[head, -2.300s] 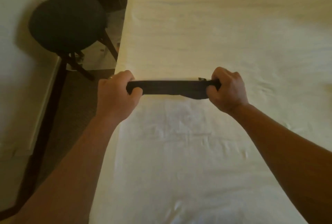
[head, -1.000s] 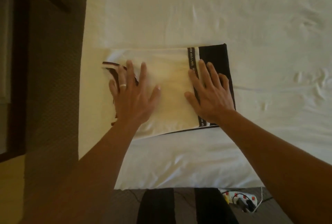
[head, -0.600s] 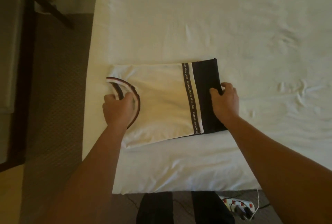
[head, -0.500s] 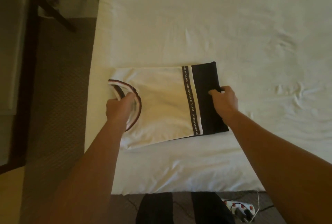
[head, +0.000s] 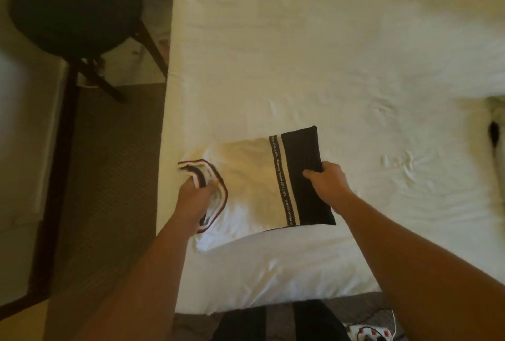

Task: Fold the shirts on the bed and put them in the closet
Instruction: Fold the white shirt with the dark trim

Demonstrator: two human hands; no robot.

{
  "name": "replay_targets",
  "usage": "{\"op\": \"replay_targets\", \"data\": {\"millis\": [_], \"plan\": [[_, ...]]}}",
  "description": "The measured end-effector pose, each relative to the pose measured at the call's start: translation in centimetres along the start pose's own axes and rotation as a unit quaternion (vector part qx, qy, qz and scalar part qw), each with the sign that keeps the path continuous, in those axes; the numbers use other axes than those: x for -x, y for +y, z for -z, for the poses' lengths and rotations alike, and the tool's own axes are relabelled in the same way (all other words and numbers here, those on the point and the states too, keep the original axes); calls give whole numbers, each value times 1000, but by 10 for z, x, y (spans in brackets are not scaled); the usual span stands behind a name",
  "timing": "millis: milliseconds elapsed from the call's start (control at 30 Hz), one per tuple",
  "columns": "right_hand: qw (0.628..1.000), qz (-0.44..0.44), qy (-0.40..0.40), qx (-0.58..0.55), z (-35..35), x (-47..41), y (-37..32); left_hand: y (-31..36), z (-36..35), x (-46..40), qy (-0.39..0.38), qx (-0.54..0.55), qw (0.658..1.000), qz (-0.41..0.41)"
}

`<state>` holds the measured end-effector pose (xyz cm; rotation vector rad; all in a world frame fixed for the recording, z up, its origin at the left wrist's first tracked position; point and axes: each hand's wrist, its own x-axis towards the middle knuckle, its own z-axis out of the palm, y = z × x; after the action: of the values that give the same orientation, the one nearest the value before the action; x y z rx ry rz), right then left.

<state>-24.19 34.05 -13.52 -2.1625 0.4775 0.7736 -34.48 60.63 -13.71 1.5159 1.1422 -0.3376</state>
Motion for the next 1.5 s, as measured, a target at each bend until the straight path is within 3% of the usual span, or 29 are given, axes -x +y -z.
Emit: {"op": "replay_targets", "data": {"millis": [367,667,833,1200,1500], "plan": [[992,121,-26,22,50,124,-99,77,108,127,26,-47,994,-96],[952,280,-63,104,60,190,-136,47,159,227,149,-23,979,-136],[921,346,-99,147,42,228,-146,2,183,278,224,24,968,-113],[836,447,-252,194,-90,341,-171,-125,282,378,393,156,906,-17],[766,492,-345,228,-235,443,-192,-225,378,421,485,251,838,-5]]}}
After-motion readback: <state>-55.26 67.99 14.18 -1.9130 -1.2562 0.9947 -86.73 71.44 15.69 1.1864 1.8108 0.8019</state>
